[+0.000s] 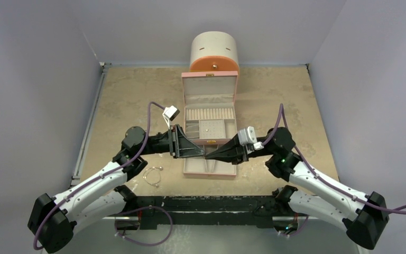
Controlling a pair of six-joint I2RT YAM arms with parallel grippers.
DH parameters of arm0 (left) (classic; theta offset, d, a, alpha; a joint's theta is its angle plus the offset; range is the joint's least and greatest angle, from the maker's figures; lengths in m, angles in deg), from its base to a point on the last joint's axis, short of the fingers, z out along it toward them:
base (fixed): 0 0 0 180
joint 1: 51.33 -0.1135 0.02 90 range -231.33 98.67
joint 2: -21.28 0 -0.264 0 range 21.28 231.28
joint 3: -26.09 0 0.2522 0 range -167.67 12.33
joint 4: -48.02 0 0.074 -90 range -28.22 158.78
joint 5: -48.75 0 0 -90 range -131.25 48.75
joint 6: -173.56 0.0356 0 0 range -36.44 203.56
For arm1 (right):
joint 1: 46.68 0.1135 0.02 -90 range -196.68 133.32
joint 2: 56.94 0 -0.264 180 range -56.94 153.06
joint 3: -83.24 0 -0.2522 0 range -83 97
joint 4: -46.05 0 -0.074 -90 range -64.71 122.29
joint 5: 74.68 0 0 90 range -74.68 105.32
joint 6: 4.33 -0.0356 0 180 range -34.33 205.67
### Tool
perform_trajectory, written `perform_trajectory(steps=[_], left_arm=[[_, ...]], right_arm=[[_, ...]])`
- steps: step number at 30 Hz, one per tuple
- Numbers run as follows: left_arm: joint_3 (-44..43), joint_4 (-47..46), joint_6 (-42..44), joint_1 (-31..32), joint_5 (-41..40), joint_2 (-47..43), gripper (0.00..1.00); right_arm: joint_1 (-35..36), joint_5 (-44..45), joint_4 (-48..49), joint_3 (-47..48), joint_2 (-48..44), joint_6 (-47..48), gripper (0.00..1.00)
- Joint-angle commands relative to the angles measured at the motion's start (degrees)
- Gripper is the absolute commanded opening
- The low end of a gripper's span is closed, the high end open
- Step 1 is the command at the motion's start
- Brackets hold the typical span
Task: Organize the mixed jewelry
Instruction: Adjust the jewelry.
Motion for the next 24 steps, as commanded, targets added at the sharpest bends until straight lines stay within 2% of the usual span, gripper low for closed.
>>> perform_trajectory(steps=[1,11,24], left_arm=[[-1.4,-1.3,1.8,-0.2,1.5,-1.3,0.27],[-1.1,-2.2,1.4,0.1,2.3,-2.4,0.27],[-0.9,-3.3,1.0,0.8,2.4,-1.4,0.38]], right_arm=[[0.4,-3.5,-0.6,3.1,0.5,-1.2,0.0],[0.4,-3.2,-0.6,2.8,-0.4,-0.3,0.0],[0.5,-7.0,1.0,3.8,-0.4,2.8,0.0]])
